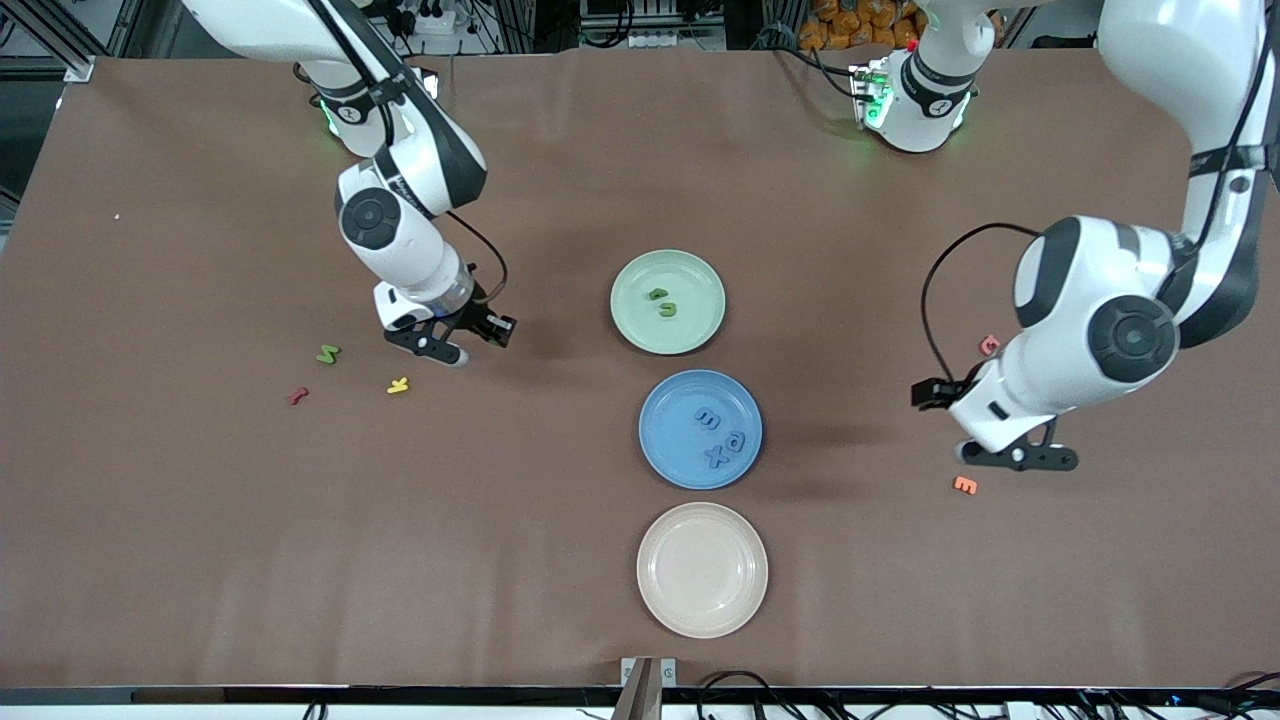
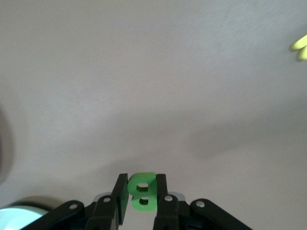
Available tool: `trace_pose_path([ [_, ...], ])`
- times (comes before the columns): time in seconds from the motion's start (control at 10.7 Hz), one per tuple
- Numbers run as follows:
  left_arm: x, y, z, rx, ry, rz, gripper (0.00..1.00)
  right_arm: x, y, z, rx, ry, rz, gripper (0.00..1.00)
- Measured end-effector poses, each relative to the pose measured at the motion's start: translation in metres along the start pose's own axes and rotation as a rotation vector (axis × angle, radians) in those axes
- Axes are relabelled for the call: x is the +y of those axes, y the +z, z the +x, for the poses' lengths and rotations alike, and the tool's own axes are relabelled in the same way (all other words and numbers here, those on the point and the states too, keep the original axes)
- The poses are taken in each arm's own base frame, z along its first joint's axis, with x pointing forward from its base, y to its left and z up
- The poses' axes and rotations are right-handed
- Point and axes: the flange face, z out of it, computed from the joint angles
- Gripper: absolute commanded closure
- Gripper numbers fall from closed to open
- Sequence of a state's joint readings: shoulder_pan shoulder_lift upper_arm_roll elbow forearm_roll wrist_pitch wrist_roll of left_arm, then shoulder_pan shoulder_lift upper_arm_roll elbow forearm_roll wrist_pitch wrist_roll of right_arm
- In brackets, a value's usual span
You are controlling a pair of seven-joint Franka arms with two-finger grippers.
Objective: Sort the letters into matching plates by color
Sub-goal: 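Carry green B onto the green plate and open the right gripper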
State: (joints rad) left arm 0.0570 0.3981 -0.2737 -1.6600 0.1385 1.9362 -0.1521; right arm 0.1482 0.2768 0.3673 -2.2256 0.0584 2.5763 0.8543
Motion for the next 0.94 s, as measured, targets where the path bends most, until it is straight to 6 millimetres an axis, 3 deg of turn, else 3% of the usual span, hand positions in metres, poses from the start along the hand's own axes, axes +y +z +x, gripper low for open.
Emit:
trace_pose_path([
  [0.19, -0.034, 0.013, -0.027, 0.033, 0.011, 0.021, 0.0, -0.037, 0.004, -0.018, -0.015, 0.054, 0.029, 1.0],
  [0.47, -0.055, 0.054, -0.065, 0.102, -0.01, 0.031, 0.0, -0.083, 0.0, -0.044, -0.024, 0.108, 0.071, 1.0],
  [0.75, -0.081, 0.093, -0.088, 0.098, 0.06, 0.03, 0.0, -0.121, 0.003, -0.086, -0.047, 0.138, 0.088, 1.0],
  [0.94, -0.095, 0.117, -0.096, 0.069, 0.113, 0.023, 0.0, -0.141, 0.017, -0.119, -0.048, 0.149, 0.071, 1.0],
])
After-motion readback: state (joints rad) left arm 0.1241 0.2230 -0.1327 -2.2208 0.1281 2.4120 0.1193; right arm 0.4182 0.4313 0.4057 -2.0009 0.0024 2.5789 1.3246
